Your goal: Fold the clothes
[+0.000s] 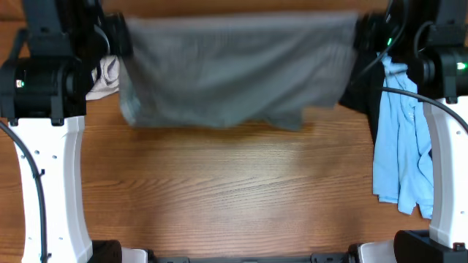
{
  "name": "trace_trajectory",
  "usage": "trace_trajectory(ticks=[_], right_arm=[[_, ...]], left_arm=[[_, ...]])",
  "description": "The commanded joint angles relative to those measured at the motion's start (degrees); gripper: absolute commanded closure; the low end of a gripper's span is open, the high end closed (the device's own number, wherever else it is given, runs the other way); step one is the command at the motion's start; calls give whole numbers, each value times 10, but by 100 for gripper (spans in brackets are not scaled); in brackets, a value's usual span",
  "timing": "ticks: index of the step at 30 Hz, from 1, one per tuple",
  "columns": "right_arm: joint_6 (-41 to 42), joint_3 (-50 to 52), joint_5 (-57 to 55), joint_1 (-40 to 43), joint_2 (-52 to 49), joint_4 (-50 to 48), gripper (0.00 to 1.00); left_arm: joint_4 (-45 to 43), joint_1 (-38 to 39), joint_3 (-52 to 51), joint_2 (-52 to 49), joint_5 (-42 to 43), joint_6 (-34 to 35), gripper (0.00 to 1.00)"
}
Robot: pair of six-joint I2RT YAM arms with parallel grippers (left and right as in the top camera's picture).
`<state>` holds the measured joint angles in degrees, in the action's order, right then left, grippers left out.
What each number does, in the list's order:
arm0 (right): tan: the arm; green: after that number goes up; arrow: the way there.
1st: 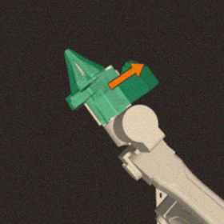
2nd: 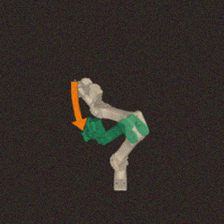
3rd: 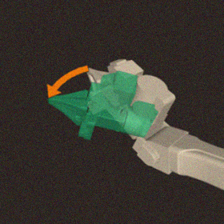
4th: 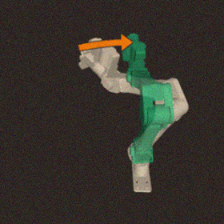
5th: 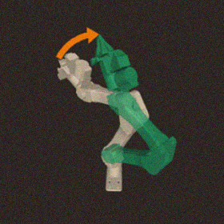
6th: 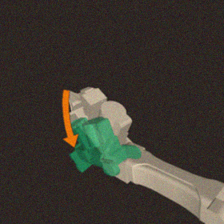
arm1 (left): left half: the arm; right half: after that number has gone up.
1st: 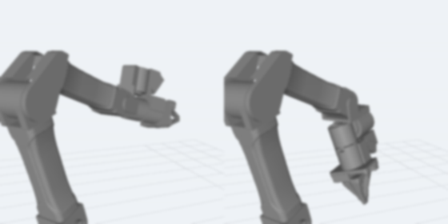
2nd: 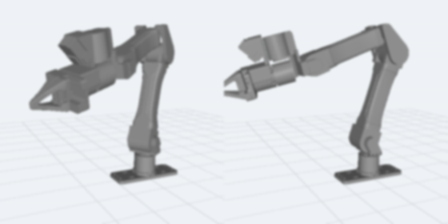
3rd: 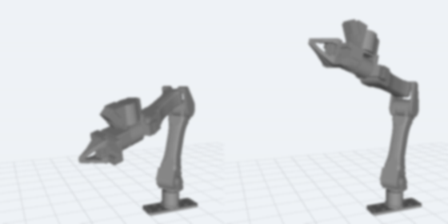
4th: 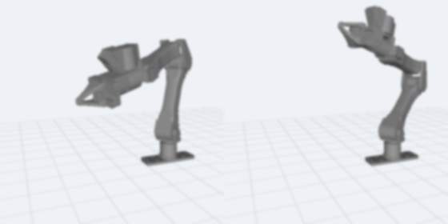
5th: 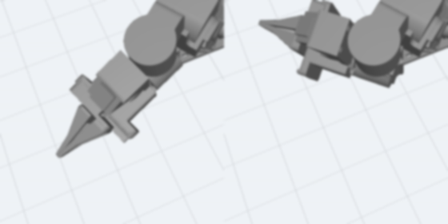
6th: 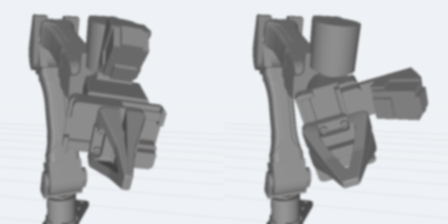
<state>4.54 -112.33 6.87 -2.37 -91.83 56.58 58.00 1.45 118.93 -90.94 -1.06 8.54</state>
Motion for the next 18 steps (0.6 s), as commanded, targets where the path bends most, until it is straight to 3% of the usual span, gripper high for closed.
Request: trace_trajectory(ticks=[1, 5, 9, 13, 18], right_arm=[[-38, -13, -45, 3, 8, -83, 96], [-52, -13, -76, 4, -1, -201, 96], [-63, -25, -71, 23, -9, -268, 96], [-65, -57, -61, 58, -9, -253, 96], [-75, -94, -37, 86, -9, -134, 96]], left_arm=[[-112, -3, 12, -35, 2, -8, 96], [-236, -3, 23, -99, 35, -8, 96], [-259, -2, 104, -167, 61, -8, 96], [-246, 2, 203, -205, 84, -17, 96], [-156, 17, 252, -206, 86, -29, 96]])
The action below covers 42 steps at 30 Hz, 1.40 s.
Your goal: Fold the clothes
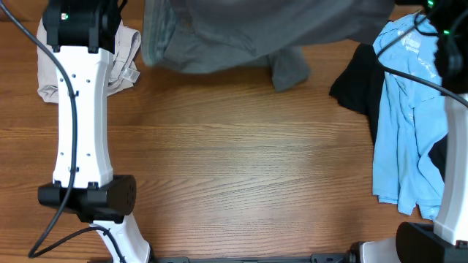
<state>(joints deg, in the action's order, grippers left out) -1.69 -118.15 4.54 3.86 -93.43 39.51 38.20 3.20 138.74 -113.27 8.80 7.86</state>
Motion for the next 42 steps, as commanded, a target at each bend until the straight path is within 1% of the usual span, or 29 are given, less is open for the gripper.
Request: trace_trajectory(ticks=[1, 4, 7, 9, 11, 16, 20, 24, 26, 31, 34, 36, 38, 41, 42], right_arm=[[-12, -38, 1, 23, 7, 97, 96], [-12, -37, 50, 22, 3, 188, 96], [-12, -37, 134, 22, -11, 291, 96], [-12, -34, 161, 22, -21, 337, 96], [-12, -24, 177, 21, -34, 383, 96], [-12, -17, 178, 18, -58, 463, 96], [-11, -17, 179, 18, -59, 503, 96], [-11, -10, 181, 15, -59, 542, 96], [-11, 2, 181, 9, -59, 549, 96], [-11, 59, 181, -29, -59, 548, 96], [-5, 92, 180, -56, -59, 531, 96], [9, 112, 167, -76, -59, 513, 96], [17, 115, 125, -96, -58, 471, 96], [17, 105, 94, -97, -55, 405, 96], [14, 92, 69, -95, -55, 361, 96]], left_arm=[[100, 6, 61, 18, -12, -29, 96], [196, 15, 61, 18, -13, -47, 96], [306, 17, 61, 17, -14, -49, 96], [384, 17, 57, 16, -14, -49, 96], [441, 17, 53, 14, -16, -49, 96], [526, 17, 37, 14, -17, -49, 96], [582, 17, 34, 13, -23, -49, 96], [586, 18, 10, 14, -27, -49, 96], [586, 23, -24, 14, -28, -49, 96], [586, 42, -170, 14, -47, -49, 95], [582, 45, -233, 15, -48, -49, 96], [574, 45, -269, 20, -48, -49, 95], [559, 46, -312, 37, -47, -51, 95], [538, 47, -354, 59, -47, -51, 95], [526, 47, -379, 73, -47, -51, 96]])
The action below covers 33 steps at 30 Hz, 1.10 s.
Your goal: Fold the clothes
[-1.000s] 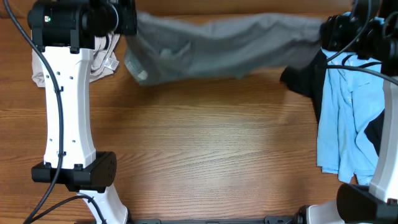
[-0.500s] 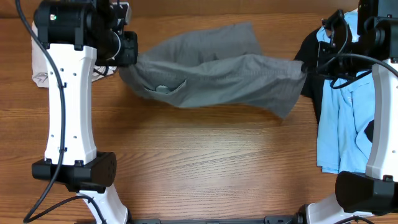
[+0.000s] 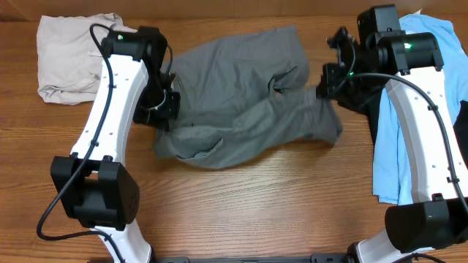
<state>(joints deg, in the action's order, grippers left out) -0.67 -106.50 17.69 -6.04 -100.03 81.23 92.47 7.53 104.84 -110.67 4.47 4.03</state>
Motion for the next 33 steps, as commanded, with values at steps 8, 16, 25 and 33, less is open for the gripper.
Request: trace_trajectory(ticks=[8, 16, 25, 33], right_arm=[[-24, -83, -71, 4, 13, -85, 96], [37, -18, -75, 4, 9, 95, 96], [112, 154, -95, 38, 10, 70, 96], [114, 169, -96, 76, 18, 59, 88]], left_arm=[[-59, 4, -126, 68, 1, -11, 96], [-71, 4, -160, 68, 1, -11, 96], [-108, 4, -254, 68, 30, 3, 96], [-168, 32, -312, 100, 46, 62, 96]])
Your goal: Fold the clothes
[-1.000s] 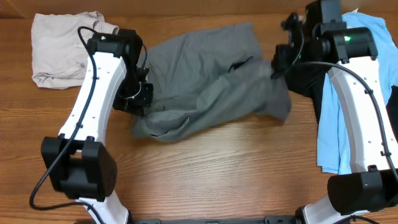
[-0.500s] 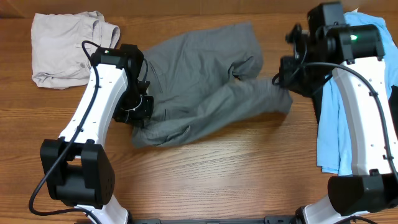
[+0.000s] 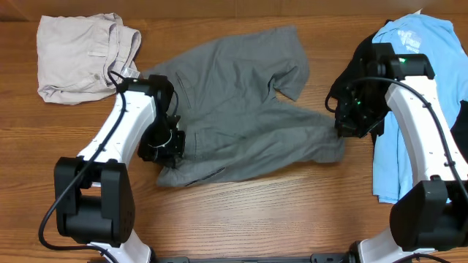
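A grey garment (image 3: 241, 109) lies crumpled and partly spread across the middle of the table, one leg reaching to the far edge. My left gripper (image 3: 164, 148) presses down at its near-left corner, with cloth bunched under it. My right gripper (image 3: 344, 128) sits at the garment's right end, where the fabric is pulled into a point. Each gripper appears shut on the cloth, though the fingers are mostly hidden by the wrists. A folded beige garment (image 3: 77, 55) rests at the far left.
A light blue shirt (image 3: 406, 124) lies along the right side under the right arm, with a black garment (image 3: 360, 69) partly beneath it. Bare wooden table (image 3: 241, 212) stretches along the front.
Both grippers have moved toward the front of the table. The grey garment's left corner and right end have come with them, so it lies a little lower and flatter.
At first both grippers held the grey garment stretched wide in the air at the far edge. Then it hung further back, above the table. Later it lay on the table with a gripper at each end, and now it sits nearer the front.
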{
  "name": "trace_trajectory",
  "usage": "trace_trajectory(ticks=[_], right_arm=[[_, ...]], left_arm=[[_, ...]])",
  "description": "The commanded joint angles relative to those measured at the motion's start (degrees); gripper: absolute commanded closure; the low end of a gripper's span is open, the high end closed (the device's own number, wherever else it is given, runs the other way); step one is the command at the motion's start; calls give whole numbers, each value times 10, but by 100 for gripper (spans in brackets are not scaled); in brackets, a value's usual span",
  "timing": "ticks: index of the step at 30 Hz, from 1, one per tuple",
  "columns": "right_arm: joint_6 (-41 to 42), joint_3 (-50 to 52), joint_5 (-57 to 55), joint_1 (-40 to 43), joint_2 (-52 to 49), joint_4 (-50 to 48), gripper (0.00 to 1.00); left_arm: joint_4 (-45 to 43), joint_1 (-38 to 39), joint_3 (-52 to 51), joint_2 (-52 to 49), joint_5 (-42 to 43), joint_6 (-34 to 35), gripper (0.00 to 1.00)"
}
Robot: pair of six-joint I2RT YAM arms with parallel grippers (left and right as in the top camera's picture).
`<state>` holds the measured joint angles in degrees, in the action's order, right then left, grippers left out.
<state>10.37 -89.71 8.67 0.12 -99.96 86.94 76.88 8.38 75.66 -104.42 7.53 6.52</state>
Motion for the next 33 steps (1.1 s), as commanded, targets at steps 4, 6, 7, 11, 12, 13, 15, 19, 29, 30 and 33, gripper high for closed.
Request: trace_trajectory(ticks=[4, 6, 7, 11, 12, 13, 15, 19, 29, 30, 33], right_arm=[[3, 1, -5, 30, 18, 3, 84], [1, 1, -5, 32, 18, -5, 83], [1, 1, -5, 32, 18, -7, 83], [-1, 1, -5, 32, 18, -13, 81], [-1, 1, -5, 32, 18, -17, 80], [-1, 1, -5, 32, 18, -19, 79], [-1, 1, -3, 32, 18, -32, 76], [-19, 1, 22, 32, 18, -64, 68], [-63, 0, 73, 31, 17, -226, 34], [-60, 0, 73, 31, 16, -259, 31], [-53, 0, 76, 31, -1, -344, 25]], left_arm=[[-35, 55, -62, 49, 13, 60, 96], [-42, 66, -86, 49, 13, 71, 96], [-42, 68, -93, 49, 13, 75, 96], [-39, 71, -109, 49, 16, 85, 96], [-34, 72, -109, 49, 17, 85, 90], [-29, 73, -110, 49, 17, 85, 82], [-14, 79, -111, 49, 20, 85, 63], [-10, 101, -114, 49, 20, 76, 50], [-5, 101, 17, 95, 8, 8, 9], [-7, 101, 33, 99, 7, -2, 0], [-11, 101, 119, 109, -7, -34, 0]])
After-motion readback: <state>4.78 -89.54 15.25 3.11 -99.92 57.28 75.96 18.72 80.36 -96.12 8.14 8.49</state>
